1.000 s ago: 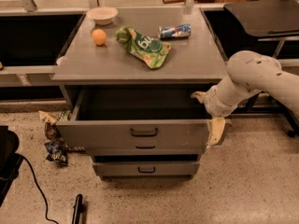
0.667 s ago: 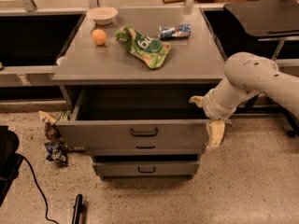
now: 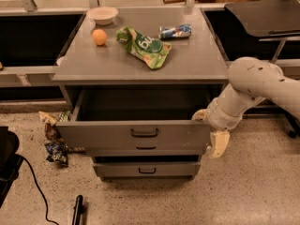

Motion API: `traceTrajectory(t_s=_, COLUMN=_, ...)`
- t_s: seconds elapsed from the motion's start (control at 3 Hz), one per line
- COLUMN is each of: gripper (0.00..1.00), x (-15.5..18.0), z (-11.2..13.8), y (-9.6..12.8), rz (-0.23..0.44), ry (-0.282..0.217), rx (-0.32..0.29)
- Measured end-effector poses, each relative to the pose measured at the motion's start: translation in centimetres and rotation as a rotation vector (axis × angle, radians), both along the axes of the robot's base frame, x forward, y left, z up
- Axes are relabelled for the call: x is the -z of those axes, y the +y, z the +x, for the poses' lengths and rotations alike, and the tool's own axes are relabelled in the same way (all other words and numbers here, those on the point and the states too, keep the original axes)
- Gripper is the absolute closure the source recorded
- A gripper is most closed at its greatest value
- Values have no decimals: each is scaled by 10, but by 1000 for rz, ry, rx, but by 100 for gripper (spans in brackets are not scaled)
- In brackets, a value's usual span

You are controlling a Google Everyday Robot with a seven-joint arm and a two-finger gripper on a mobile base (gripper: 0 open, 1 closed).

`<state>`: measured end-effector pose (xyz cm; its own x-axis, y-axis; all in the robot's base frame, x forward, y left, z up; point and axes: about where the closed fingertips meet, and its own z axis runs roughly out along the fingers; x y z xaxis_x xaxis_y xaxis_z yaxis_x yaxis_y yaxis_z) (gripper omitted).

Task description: Open top drawer

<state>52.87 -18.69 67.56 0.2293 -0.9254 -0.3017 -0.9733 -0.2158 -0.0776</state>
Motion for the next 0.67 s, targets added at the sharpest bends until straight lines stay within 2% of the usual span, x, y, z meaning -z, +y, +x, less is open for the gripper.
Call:
traceTrajectory(t_s=0.33, gripper=43, x=5, z=-16, y=-3, rz=5, ry=35, rx=1)
traceTrajectory(t_s=0.67, gripper=66, x=-2, z=-25, y=-10, rz=-10, ry=29, rx=6)
